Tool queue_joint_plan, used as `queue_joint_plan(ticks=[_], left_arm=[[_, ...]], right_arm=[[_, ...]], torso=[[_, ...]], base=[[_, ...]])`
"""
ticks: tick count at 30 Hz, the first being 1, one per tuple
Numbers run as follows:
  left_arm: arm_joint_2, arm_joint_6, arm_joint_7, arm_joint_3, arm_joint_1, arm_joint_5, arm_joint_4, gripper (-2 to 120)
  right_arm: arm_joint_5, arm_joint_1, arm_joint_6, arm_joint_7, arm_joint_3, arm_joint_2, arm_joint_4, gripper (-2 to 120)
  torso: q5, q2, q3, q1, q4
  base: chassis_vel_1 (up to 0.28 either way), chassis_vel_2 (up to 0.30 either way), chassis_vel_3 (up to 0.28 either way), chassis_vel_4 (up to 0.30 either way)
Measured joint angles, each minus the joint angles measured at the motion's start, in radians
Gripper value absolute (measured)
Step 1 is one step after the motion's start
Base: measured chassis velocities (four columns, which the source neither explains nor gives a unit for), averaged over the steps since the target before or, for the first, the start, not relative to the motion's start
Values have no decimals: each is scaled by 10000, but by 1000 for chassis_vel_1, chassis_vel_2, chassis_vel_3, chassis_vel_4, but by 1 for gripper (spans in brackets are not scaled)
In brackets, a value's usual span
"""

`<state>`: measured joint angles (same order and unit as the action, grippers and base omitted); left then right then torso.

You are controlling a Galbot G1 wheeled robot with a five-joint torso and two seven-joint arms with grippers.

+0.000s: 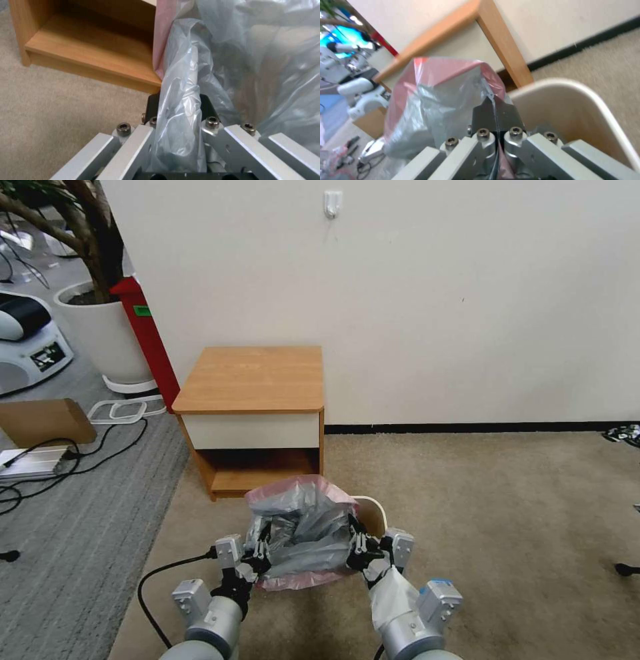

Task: Pick up the garbage bag from the table and place it over the trash can.

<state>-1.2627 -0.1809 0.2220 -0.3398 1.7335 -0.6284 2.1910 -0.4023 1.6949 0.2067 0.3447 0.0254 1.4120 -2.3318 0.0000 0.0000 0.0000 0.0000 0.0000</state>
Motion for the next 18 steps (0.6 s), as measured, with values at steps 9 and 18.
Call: queue_joint_plan(ticks=[9,18], left_arm=[[-12,-74,-44,-4,64,-72,-6,7],[-113,-293,-40,-131,167,-777,169,7]], right_arm=[[-425,-498,110,-94,543,126,-123,0],[-772,-736,554,32,1218,-18,-2,0]], torso=[[0,1,0,0,0],[1,0,0,0,0]], base=[[0,0,0,0],[0,0,0,0]])
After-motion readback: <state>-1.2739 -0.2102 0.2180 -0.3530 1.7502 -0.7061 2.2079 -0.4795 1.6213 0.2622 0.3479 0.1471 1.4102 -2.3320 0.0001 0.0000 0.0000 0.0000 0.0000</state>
